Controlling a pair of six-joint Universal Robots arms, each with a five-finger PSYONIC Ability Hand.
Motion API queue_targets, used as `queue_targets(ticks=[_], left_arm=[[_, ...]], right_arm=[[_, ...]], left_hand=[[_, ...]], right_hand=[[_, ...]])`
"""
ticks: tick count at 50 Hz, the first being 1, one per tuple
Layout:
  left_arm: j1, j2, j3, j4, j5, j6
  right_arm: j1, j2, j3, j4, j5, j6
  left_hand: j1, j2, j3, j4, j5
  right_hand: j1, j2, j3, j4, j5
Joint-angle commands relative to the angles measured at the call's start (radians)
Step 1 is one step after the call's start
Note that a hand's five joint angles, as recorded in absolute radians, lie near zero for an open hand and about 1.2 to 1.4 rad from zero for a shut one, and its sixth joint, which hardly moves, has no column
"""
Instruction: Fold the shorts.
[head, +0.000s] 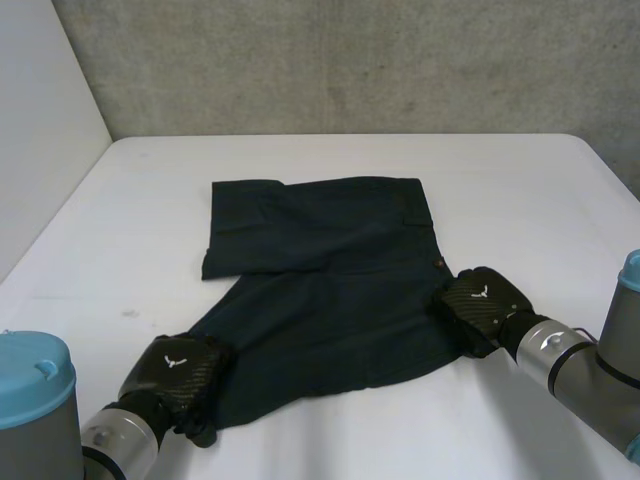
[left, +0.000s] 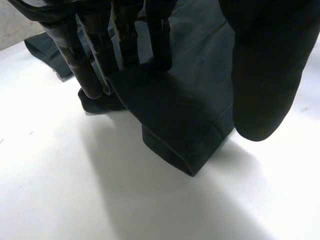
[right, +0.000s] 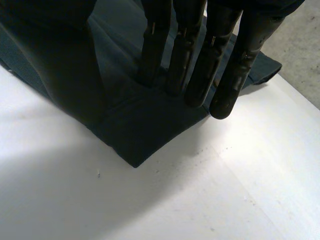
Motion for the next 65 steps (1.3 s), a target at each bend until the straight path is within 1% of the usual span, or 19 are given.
queue_targets(ticks=[1, 3, 10, 19, 25, 30, 34, 38, 39, 43, 44, 46, 47, 51, 55, 58, 62, 63, 65], left_arm=[[0.0, -0.009, 0.0, 0.021, -0.012, 0.003], [0.0, -0.015, 0.0, 0.031, -0.02, 0.003], [0.0, -0.042, 0.0, 0.084, -0.056, 0.006], [0.0, -0.086, 0.01, 0.105, -0.058, 0.033], [-0.022, -0.089, 0.012, 0.108, -0.058, 0.069], [-0.026, -0.086, 0.017, 0.111, -0.058, 0.069], [-0.034, -0.072, 0.02, 0.094, -0.061, 0.075], [-0.035, 0.038, 0.021, 0.012, -0.057, 0.115], [-0.037, 0.064, 0.021, -0.016, -0.057, 0.124], [-0.04, 0.194, 0.052, -0.197, -0.052, 0.15], [-0.04, 0.254, 0.076, -0.279, -0.049, 0.15], [-0.04, 0.308, 0.102, -0.362, -0.046, 0.149], [-0.037, 0.355, 0.13, -0.443, -0.038, 0.147], [-0.034, 0.434, 0.196, -0.598, 0.006, 0.147], [-0.026, 0.48, 0.236, -0.688, 0.071, 0.147], [-0.016, 0.488, 0.239, -0.688, 0.092, 0.15], [0.038, 0.449, 0.242, -0.599, 0.098, 0.153], [0.07, 0.39, 0.248, -0.535, 0.097, 0.156], [0.09, 0.316, 0.26, -0.467, 0.097, 0.159]], right_arm=[[0.0, -0.002, -0.003, 0.003, -0.004, 0.0], [0.0, -0.002, -0.005, 0.001, -0.004, 0.0], [0.001, -0.005, -0.008, 0.004, 0.006, 0.002], [-0.003, -0.008, -0.006, 0.012, 0.013, 0.009], [0.001, -0.01, -0.005, 0.015, 0.03, 0.02], [0.005, -0.011, -0.005, 0.022, 0.045, 0.02], [0.005, -0.028, -0.011, 0.082, 0.076, 0.009], [-0.003, -0.12, -0.031, 0.252, 0.098, -0.021], [-0.006, -0.163, -0.038, 0.335, 0.099, -0.05], [-0.009, -0.272, -0.061, 0.52, 0.098, -0.141], [-0.011, -0.293, -0.063, 0.548, 0.099, -0.161], [-0.011, -0.33, -0.069, 0.602, 0.102, -0.202], [-0.012, -0.367, -0.081, 0.651, 0.107, -0.234], [-0.026, -0.48, -0.119, 0.806, 0.107, -0.276], [-0.086, -0.556, -0.17, 0.945, 0.082, -0.285], [-0.114, -0.563, -0.187, 0.967, 0.067, -0.29], [-0.13, -0.542, -0.198, 0.923, 0.007, -0.296], [-0.132, -0.48, -0.205, 0.88, -0.014, -0.285], [-0.124, -0.394, -0.221, 0.827, -0.028, -0.275]], left_hand=[[0.118, 0.114, 0.116, 0.112, 0.109], [0.13, 0.126, 0.128, 0.124, 0.121], [0.212, 0.208, 0.211, 0.206, 0.203], [0.291, 0.287, 0.29, 0.285, 0.282], [0.537, 0.533, 0.536, 0.532, 0.528], [0.959, 0.955, 0.958, 0.954, 0.95], [0.96, 0.956, 0.959, 0.954, 0.951], [0.96, 0.956, 0.959, 0.954, 0.951], [0.96, 0.956, 0.959, 0.954, 0.951], [0.96, 0.956, 0.959, 0.954, 0.951], [0.96, 0.956, 0.959, 0.954, 0.951], [0.96, 0.956, 0.959, 0.954, 0.951], [0.96, 0.956, 0.959, 0.954, 0.951], [0.96, 0.956, 0.959, 0.954, 0.951], [0.96, 0.956, 0.959, 0.954, 0.951], [0.96, 0.956, 0.959, 0.954, 0.951], [0.96, 0.956, 0.959, 0.954, 0.951], [0.96, 0.956, 0.959, 0.954, 0.951], [0.96, 0.956, 0.959, 0.954, 0.951]], right_hand=[[0.464, 0.345, 0.344, 0.344, 0.352], [0.672, 0.553, 0.551, 0.552, 0.559], [0.673, 0.554, 0.552, 0.553, 0.56], [0.673, 0.554, 0.552, 0.553, 0.56], [0.673, 0.554, 0.552, 0.553, 0.56], [0.673, 0.554, 0.552, 0.553, 0.56], [0.673, 0.554, 0.552, 0.553, 0.56], [0.673, 0.554, 0.552, 0.553, 0.56], [0.673, 0.554, 0.552, 0.553, 0.56], [0.673, 0.554, 0.552, 0.553, 0.56], [0.673, 0.554, 0.552, 0.553, 0.56], [0.673, 0.554, 0.552, 0.553, 0.56], [0.673, 0.554, 0.552, 0.553, 0.56], [0.673, 0.554, 0.552, 0.553, 0.56], [0.673, 0.554, 0.552, 0.553, 0.56], [0.673, 0.554, 0.552, 0.553, 0.56], [0.673, 0.554, 0.552, 0.553, 0.56], [0.673, 0.554, 0.552, 0.553, 0.56], [0.673, 0.554, 0.552, 0.553, 0.56]])
